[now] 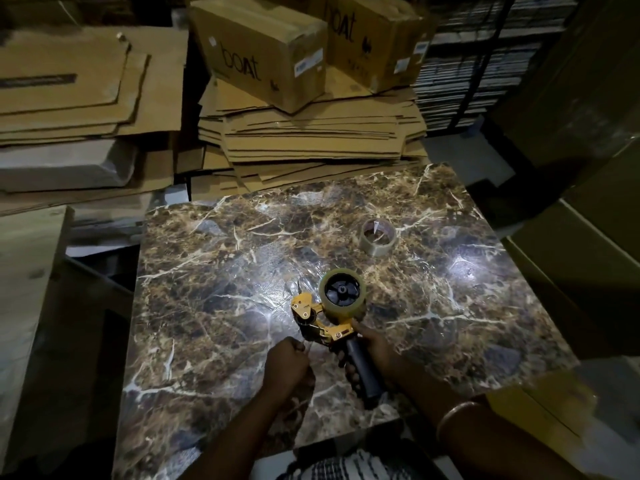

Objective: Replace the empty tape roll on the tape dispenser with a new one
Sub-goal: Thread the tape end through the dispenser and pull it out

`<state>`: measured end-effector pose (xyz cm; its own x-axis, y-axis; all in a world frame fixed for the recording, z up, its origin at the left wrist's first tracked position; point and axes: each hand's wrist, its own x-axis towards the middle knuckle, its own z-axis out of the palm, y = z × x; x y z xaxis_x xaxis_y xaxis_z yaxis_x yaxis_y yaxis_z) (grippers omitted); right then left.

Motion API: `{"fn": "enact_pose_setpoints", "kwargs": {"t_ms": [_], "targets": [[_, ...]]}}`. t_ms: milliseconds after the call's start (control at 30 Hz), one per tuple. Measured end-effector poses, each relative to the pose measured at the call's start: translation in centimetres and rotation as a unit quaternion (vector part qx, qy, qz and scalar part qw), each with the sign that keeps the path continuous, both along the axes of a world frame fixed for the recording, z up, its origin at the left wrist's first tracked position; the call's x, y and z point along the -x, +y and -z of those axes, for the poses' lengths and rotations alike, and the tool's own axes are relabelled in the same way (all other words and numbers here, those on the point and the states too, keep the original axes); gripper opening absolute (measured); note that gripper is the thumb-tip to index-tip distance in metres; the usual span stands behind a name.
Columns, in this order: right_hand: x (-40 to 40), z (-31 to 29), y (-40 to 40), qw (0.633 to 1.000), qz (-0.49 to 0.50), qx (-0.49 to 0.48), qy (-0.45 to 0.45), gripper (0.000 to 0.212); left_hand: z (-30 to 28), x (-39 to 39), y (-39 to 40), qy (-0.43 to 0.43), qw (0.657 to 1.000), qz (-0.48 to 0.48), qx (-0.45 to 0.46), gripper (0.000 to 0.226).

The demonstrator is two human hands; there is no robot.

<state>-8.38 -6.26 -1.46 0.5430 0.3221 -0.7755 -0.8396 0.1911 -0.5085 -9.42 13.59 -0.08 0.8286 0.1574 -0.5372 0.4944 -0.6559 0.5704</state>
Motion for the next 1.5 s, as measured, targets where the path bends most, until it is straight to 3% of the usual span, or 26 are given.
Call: {"fn": "enact_pose_setpoints", "kwargs": {"t_ms": [133,200,267,300,400,533,633,767,833,967,1100,1233,1333,1400,1500], "targets": [[0.3,-1.2,0.3,0.998,0.057,0.012,-0.037,0.093,-0.1,-1.0,1.4,0.059,0.996,0.002,0.070,0.021],[0.9,-1.3,-0.1,0.998,0.045,0.030,-0.037,0.105,-0.5,-1.6,1.9,0.151,0.972,-0.033,0.174,0.029],[1.2,-1.5,-0.7,0.996,0.045,0.048,-0.053,0.105,-1.5,-2.1,2.3,0.252,0.930,-0.051,0.262,0.031],[1.2,-1.6,-1.1,0.997,0.044,0.033,-0.048,0.102,-2.0,-2.0,2.7,0.254,0.928,-0.047,0.270,0.032],[1.0,-3.7,-1.9,0.998,0.020,0.014,-0.062,0.079,-2.7,-1.8,3.7,0.297,0.877,-0.072,0.372,0.049],[1.0,-5.2,-3.7,0.996,0.003,0.028,-0.083,0.093,-1.6,-2.4,4.6,0.344,0.823,-0.117,0.436,0.062],[1.2,-5.5,-4.6,0.996,0.001,0.051,-0.076,0.093,-1.1,-2.6,3.6,0.346,0.824,-0.138,0.427,0.060],[1.3,-4.7,-5.5,0.991,0.055,0.080,-0.095,0.085,-1.0,-2.7,2.1,0.346,0.826,-0.122,0.427,0.015],[1.4,-5.2,-5.8,0.990,0.055,0.088,-0.099,0.078,-0.4,-3.2,2.0,0.328,0.836,-0.123,0.421,0.009],[1.6,-6.3,-6.1,0.987,0.053,0.113,-0.106,0.063,0.1,-5.2,2.1,0.323,0.837,-0.157,0.413,0.017],[1.7,-5.3,-5.8,0.987,0.037,0.108,-0.109,0.102,-0.6,-8.1,2.2,0.309,0.859,-0.127,0.388,0.028],[1.4,-5.0,-5.7,0.988,0.032,0.093,-0.115,0.083,-1.7,-10.3,1.5,0.284,0.890,-0.097,0.344,0.030],[1.4,-5.1,-6.0,0.990,0.013,0.107,-0.090,0.083,-1.6,-11.6,0.6,0.257,0.899,-0.073,0.347,0.031],[1.4,-5.5,-6.2,0.992,0.031,0.082,-0.090,0.077,-1.7,-12.3,-0.2,0.254,0.897,-0.060,0.358,0.035],[1.3,-5.4,-7.3,0.995,0.061,0.045,-0.063,0.085,-2.1,-13.3,-2.1,0.239,0.902,-0.034,0.358,0.038]]}}
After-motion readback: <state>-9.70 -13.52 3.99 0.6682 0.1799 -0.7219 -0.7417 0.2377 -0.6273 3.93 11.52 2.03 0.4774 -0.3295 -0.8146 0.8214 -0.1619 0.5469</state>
